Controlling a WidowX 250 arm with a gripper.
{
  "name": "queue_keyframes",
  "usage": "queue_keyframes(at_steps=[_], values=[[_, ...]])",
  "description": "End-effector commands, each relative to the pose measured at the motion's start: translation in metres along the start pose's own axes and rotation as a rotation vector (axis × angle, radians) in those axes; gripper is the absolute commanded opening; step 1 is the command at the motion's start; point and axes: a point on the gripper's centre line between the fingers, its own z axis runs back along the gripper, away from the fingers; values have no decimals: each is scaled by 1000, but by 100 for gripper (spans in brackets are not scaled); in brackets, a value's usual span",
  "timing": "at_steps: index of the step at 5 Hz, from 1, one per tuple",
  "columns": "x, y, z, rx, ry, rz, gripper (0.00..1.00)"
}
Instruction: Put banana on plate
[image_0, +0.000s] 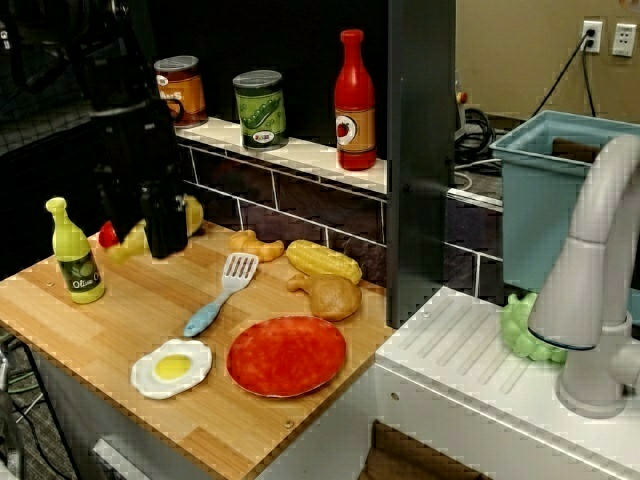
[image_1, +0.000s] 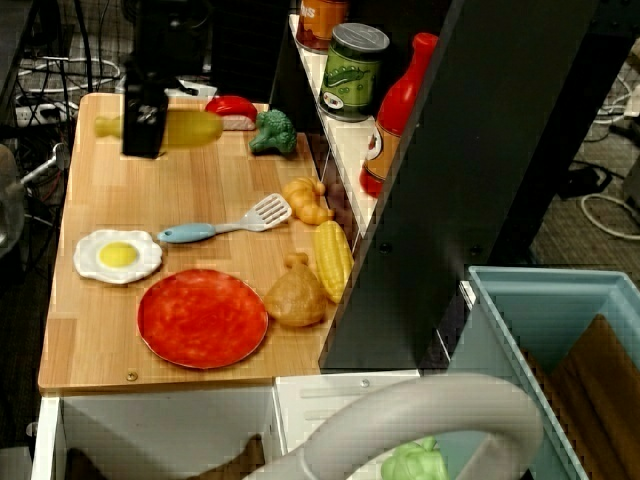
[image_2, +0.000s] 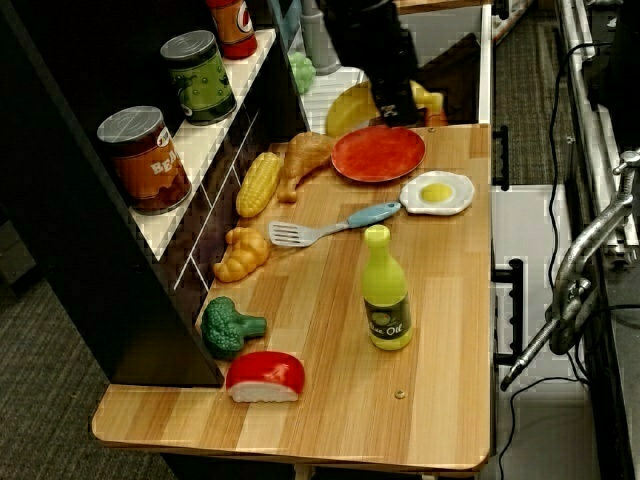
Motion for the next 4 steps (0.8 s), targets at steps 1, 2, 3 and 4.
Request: queue_keyframes(at_steps=[1, 2, 3, 4], values=[[-38, -32, -34, 98, -7, -97, 0], [-46, -53, -50, 110, -23, -139, 0], [-33, -57, -53, 100, -14, -122, 0], [-20, -58, -55, 69, -22, -125, 0]])
